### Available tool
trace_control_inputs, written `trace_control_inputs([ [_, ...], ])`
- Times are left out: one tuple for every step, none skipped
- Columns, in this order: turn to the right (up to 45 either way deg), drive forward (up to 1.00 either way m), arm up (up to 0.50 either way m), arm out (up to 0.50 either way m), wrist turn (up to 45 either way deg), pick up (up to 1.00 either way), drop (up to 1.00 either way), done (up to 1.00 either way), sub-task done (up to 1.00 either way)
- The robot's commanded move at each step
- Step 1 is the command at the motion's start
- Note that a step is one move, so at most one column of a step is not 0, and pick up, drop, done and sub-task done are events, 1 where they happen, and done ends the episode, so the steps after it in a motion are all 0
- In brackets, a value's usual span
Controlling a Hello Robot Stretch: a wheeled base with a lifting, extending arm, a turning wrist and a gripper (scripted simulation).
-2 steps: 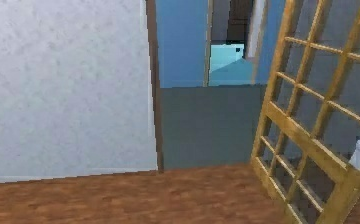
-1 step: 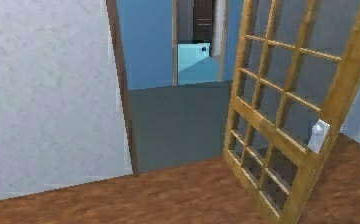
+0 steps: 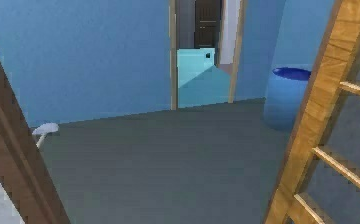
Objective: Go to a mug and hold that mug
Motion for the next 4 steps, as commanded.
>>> trace_control_inputs([
  [6.0,0.00,0.00,0.00,0.0,0.00,0.00,0.00,0.00],
  [0.0,0.90,0.00,0.00,0.0,0.00,0.00,0.00,0.00],
  [0.0,1.00,0.00,0.00,0.0,0.00,0.00,0.00,0.00],
  [0.0,0.95,0.00,0.00,0.0,0.00,0.00,0.00,0.00],
])
